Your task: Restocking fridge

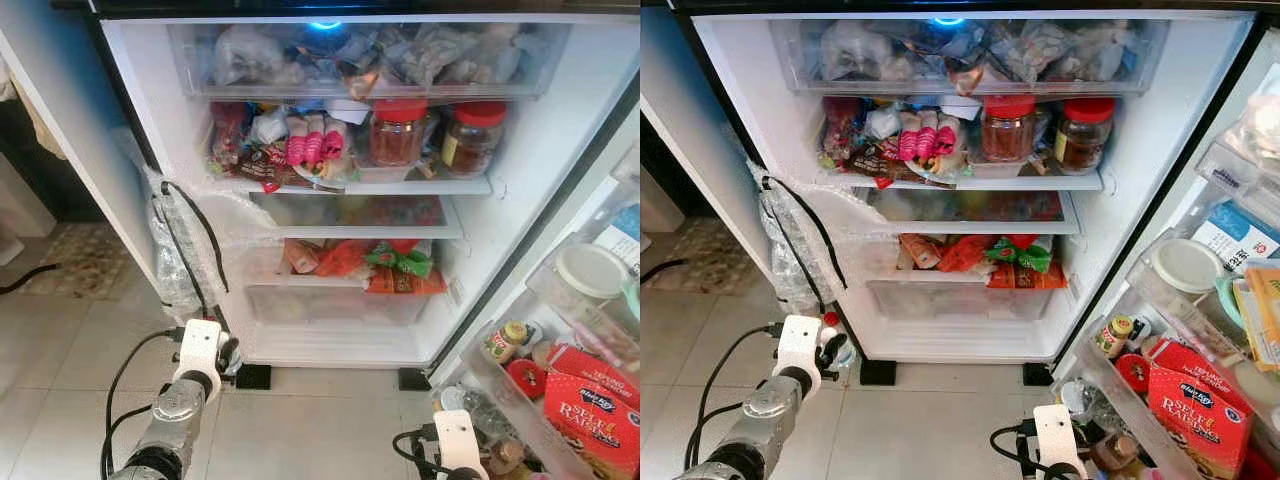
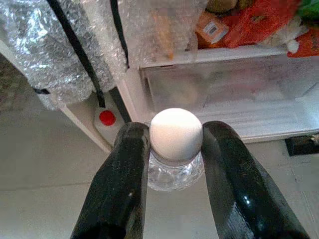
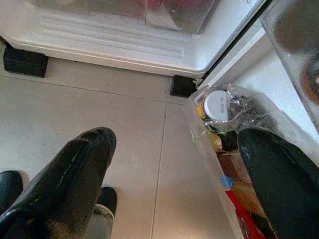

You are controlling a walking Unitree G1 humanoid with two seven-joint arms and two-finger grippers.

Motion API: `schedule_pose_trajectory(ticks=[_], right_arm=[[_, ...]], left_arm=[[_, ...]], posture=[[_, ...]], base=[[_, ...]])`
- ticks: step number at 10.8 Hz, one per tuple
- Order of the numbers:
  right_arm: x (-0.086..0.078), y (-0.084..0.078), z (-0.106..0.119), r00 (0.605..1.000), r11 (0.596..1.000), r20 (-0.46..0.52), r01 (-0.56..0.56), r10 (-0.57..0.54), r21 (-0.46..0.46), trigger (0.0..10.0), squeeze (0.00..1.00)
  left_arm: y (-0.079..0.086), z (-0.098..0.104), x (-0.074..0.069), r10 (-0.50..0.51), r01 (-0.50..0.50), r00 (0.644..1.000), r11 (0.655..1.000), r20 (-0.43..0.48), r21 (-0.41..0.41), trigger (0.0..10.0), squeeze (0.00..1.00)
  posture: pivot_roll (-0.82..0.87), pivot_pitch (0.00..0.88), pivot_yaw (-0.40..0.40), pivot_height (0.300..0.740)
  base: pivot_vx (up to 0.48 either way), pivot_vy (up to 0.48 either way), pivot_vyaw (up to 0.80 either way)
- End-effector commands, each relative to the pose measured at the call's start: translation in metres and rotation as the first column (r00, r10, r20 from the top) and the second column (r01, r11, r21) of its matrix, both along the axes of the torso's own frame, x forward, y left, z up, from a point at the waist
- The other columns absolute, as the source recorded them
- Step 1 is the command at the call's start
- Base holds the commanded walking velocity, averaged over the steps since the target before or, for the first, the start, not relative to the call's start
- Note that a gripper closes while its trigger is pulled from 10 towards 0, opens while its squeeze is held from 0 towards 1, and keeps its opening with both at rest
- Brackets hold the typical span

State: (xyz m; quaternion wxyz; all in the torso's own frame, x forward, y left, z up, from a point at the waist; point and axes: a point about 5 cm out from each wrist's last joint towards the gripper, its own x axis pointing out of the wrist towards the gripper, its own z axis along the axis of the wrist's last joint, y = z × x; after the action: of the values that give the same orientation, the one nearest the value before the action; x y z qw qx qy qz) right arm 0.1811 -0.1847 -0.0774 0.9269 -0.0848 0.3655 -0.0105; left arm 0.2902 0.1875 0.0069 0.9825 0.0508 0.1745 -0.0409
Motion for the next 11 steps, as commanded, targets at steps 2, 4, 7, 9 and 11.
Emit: schedule_pose_trajectory(ticks=[2, 4, 7, 9, 11], right_arm=[[-0.007, 0.002, -0.005, 0.999, 1.000, -0.042, -0.003, 0.004, 0.005, 10.0, 0.00], [-0.012, 0.002, -0.008, 0.997, 1.000, -0.074, -0.005, 0.005, 0.003, 10.0, 0.00], [-0.017, 0.000, -0.011, 0.994, 1.000, -0.105, -0.013, 0.013, -0.001, 10.0, 0.00], [-0.019, 0.001, -0.012, 0.993, 1.000, -0.115, -0.028, 0.027, -0.004, 10.0, 0.00], [-0.021, 0.002, -0.013, 0.992, 1.000, -0.125, -0.026, 0.026, -0.003, 10.0, 0.00]], left_arm=[[0.003, 0.002, -0.002, -0.013, 0.013, 1.000, 1.000, 0.022, 0.000, 10.0, 0.00], [0.002, 0.000, -0.003, -0.021, 0.021, 1.000, 1.000, 0.018, -0.001, 10.0, 0.00], [-0.001, 0.002, -0.002, -0.038, 0.038, 0.999, 0.999, 0.020, -0.002, 10.0, 0.00], [-0.001, 0.002, -0.002, -0.044, 0.044, 0.999, 0.999, 0.019, -0.002, 10.0, 0.00], [-0.002, 0.002, -0.002, -0.047, 0.047, 0.999, 0.999, 0.021, -0.002, 10.0, 0.00]], posture=[[-0.09, 0.060, 0.018, 0.740], [-0.09, 0.050, 0.019, 0.740], [-0.09, 0.059, 0.018, 0.740], [-0.09, 0.071, 0.017, 0.740], [-0.09, 0.079, 0.018, 0.740]], base=[[0.000, 0.000, 0.00], [0.000, 0.000, 0.00], [0.000, 0.000, 0.00], [0.000, 0.000, 0.00], [0.000, 0.000, 0.00]])
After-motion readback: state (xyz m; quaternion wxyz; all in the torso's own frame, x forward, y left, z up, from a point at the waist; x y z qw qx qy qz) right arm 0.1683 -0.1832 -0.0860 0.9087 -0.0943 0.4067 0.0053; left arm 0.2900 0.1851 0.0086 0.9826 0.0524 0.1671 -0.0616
